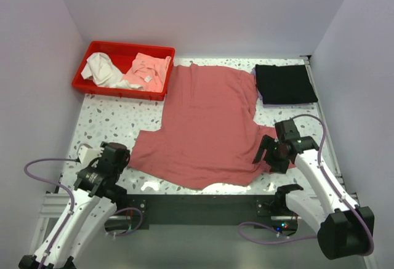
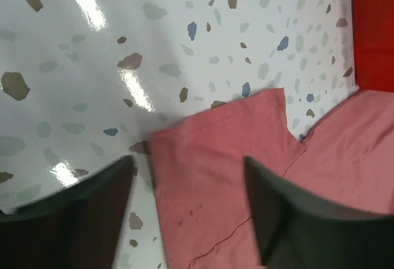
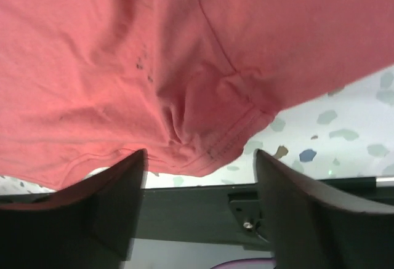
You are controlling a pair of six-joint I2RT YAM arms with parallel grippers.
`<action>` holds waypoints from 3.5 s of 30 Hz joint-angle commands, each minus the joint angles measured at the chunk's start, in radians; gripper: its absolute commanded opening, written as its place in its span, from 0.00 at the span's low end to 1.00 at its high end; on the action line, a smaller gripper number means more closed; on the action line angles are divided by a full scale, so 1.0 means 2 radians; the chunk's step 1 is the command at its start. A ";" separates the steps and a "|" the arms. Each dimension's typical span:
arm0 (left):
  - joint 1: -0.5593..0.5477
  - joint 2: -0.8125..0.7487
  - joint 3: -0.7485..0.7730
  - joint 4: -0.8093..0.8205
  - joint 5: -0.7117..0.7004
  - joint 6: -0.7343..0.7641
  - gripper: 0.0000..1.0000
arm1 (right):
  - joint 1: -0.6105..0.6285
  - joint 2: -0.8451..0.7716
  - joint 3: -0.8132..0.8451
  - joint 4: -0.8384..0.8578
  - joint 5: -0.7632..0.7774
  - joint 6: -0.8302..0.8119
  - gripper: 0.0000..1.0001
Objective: Fold and stack the t-shirts
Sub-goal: Flatten the tshirt out, then fold the tshirt
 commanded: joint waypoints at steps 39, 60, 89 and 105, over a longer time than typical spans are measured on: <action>-0.011 0.339 -0.077 0.411 0.166 0.207 1.00 | 0.217 0.246 0.010 0.242 -0.016 0.004 0.99; 0.168 0.368 0.081 0.367 0.128 0.316 1.00 | 0.566 0.368 0.290 0.208 -0.007 -0.073 0.99; 0.057 0.277 -0.051 0.313 0.150 0.257 1.00 | 0.208 0.721 0.683 0.112 0.086 -0.190 0.99; 0.118 0.566 0.154 0.453 0.298 0.443 1.00 | 0.164 0.433 0.239 0.184 0.161 -0.057 0.99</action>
